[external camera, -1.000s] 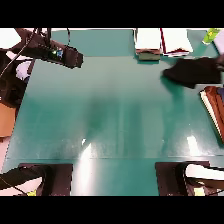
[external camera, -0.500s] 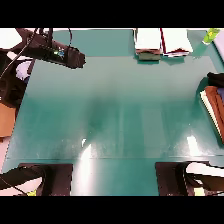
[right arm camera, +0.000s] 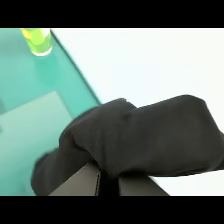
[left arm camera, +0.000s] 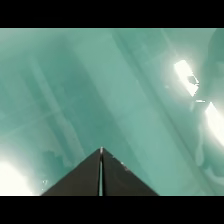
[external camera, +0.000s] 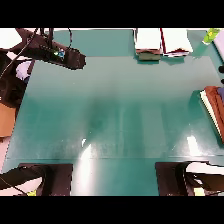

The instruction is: Fold the shirts.

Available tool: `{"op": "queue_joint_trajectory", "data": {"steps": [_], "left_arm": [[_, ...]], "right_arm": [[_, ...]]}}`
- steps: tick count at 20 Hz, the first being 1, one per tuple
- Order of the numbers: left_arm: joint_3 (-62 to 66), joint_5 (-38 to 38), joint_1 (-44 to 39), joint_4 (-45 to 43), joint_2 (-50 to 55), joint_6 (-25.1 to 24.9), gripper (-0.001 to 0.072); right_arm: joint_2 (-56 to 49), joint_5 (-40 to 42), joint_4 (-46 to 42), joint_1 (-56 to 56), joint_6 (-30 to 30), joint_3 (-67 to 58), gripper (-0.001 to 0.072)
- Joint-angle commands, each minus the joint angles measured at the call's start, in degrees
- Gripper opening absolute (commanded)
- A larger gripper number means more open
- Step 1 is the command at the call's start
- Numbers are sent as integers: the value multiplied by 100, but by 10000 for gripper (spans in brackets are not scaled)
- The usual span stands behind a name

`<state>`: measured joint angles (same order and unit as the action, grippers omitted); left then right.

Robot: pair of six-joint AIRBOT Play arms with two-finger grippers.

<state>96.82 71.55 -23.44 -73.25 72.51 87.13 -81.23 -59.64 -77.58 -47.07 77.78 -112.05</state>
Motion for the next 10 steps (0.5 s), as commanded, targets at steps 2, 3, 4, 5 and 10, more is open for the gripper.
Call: {"op": "queue_joint_trajectory", "data": {"steps": [2, 3, 4, 5, 10], "left_arm": [[-2, 7, 2, 22, -4, -15, 28], [0, 7, 2, 24, -2, -17, 28], [-2, 7, 2, 24, -4, -17, 28], [0, 7, 2, 24, -4, -17, 28], [-2, 7, 2, 24, -4, -20, 29]], "right_arm": [[-2, -977, -9, -437, -726, -306, 21], [79, -1095, -9, -566, -839, -133, 21], [199, -1172, -15, -680, -1001, 120, 21], [337, -1211, -17, -789, -1191, 407, 20], [1198, -1193, -76, -1478, -1884, 2173, 21]]}}
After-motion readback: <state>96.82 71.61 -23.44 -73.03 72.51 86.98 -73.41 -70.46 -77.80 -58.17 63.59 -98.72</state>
